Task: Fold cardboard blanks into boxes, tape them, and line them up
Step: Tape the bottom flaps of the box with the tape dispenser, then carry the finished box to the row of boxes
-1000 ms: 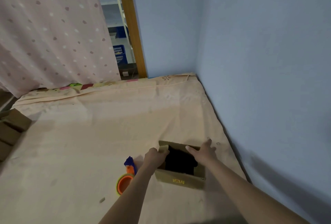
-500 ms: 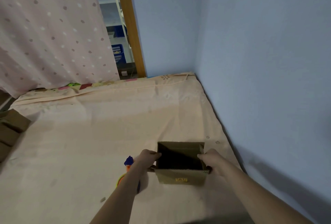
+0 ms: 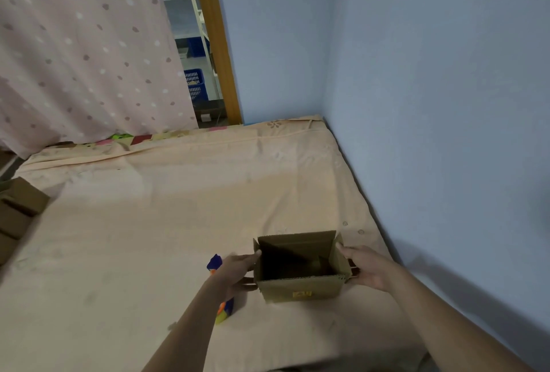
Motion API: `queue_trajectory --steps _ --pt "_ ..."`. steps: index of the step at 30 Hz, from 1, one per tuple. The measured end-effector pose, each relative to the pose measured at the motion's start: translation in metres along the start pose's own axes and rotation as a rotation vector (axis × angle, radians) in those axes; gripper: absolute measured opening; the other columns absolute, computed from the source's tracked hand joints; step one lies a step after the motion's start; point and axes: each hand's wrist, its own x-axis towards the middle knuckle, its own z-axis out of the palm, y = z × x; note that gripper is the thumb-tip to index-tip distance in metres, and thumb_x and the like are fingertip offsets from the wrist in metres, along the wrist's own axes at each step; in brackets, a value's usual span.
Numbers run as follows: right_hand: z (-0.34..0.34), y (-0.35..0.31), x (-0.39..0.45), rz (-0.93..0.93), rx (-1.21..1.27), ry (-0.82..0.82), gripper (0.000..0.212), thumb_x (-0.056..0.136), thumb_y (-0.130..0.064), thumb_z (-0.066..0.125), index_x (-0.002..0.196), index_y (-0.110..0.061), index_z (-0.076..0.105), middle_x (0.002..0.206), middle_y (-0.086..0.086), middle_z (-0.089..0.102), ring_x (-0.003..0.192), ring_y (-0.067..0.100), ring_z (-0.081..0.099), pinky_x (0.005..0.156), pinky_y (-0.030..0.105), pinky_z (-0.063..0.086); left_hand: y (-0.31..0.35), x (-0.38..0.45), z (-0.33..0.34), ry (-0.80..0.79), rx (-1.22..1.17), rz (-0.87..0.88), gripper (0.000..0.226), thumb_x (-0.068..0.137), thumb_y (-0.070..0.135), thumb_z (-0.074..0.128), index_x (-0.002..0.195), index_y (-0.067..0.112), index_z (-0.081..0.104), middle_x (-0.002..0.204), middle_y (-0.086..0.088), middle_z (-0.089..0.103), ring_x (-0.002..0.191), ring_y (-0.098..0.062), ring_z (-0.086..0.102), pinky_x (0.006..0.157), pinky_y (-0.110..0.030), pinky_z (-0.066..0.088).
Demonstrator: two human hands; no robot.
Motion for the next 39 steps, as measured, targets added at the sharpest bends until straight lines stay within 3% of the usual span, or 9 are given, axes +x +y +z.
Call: queue_trajectory --steps 3,6,13,17,24,27,30,39 --pt "-0.003 0.003 -0.004 -0.006 0.058 -0.081 0.046 0.096 -0.043 0.061 0.132 -0.015 0.061 0.129 0.013 0.065 0.12 0.032 0.06 0.098 0.047 0.054 -0.003 0.002 0.0 -0.05 -0.043 0.011 0.072 0.073 0.059 0.079 0.123 0.012 0.058 0.122 -0.008 0.068 0.104 -0.033 0.069 0.086 -0.048 0.059" --pt "-0.006 0.009 -0.005 -0.01 0.164 -0.109 0.043 0.097 -0.043 0.058 0.129 -0.016 0.066 0.128 0.014 0.067 0.122 0.031 0.06 0.096 0.042 0.055 -0.008 -0.002 0.003 -0.073 -0.091 0.021 0.059 0.081 0.052 0.075 0.125 0.016 0.059 0.122 -0.008 0.067 0.108 -0.032 0.067 0.096 -0.05 0.054" --pt "-0.002 0.021 0.005 -0.039 0.162 -0.087 0.051 0.091 -0.046 0.065 0.134 -0.019 0.061 0.132 0.011 0.064 0.124 0.032 0.058 0.1 0.047 0.052 -0.017 -0.011 0.01 -0.092 -0.167 0.004 0.064 0.091 0.049 0.064 0.142 0.018 0.043 0.14 -0.008 0.053 0.121 -0.032 0.056 0.101 -0.049 0.05" --pt "0.0 0.014 0.005 -0.051 0.085 -0.047 0.053 0.089 -0.05 0.066 0.134 -0.022 0.06 0.132 0.01 0.063 0.122 0.031 0.057 0.095 0.046 0.054 -0.014 -0.017 0.012 -0.04 -0.112 0.039 0.06 0.092 0.049 0.063 0.141 0.018 0.047 0.133 -0.006 0.057 0.116 -0.033 0.059 0.097 -0.05 0.053" --pt "0.004 -0.012 -0.006 -0.076 0.011 -0.06 0.052 0.087 -0.053 0.068 0.129 -0.022 0.065 0.122 0.013 0.07 0.117 0.031 0.063 0.099 0.05 0.053 0.0 -0.033 -0.002 0.002 -0.034 0.122 0.055 0.087 0.064 0.06 0.129 0.028 0.059 0.126 -0.005 0.065 0.103 -0.034 0.069 0.091 -0.045 0.057" --pt "0.017 -0.018 -0.013 -0.089 -0.015 -0.053 0.057 0.084 -0.057 0.069 0.129 -0.021 0.064 0.123 0.013 0.068 0.118 0.032 0.061 0.101 0.054 0.051 0.003 -0.044 -0.01 0.002 -0.1 0.146 0.047 0.089 0.057 0.062 0.123 0.025 0.063 0.122 -0.011 0.065 0.097 -0.041 0.07 0.095 -0.055 0.054" --pt "0.032 -0.025 -0.021 -0.106 -0.021 -0.052 0.052 0.088 -0.056 0.066 0.125 -0.02 0.066 0.117 0.015 0.071 0.113 0.033 0.064 0.099 0.054 0.051 0.009 -0.059 -0.018 0.028 -0.136 0.172 0.041 0.094 0.049 0.06 0.123 0.019 0.063 0.118 -0.015 0.064 0.088 -0.041 0.071 0.084 -0.05 0.059" --pt "0.114 -0.022 -0.024 -0.15 -0.054 -0.073 0.054 0.088 -0.061 0.063 0.128 -0.024 0.064 0.119 0.01 0.069 0.112 0.029 0.065 0.1 0.051 0.052 -0.027 -0.097 -0.085 0.139 -0.182 0.222 0.049 0.095 0.054 0.054 0.134 0.024 0.056 0.127 -0.011 0.063 0.108 -0.036 0.066 0.089 -0.048 0.058"
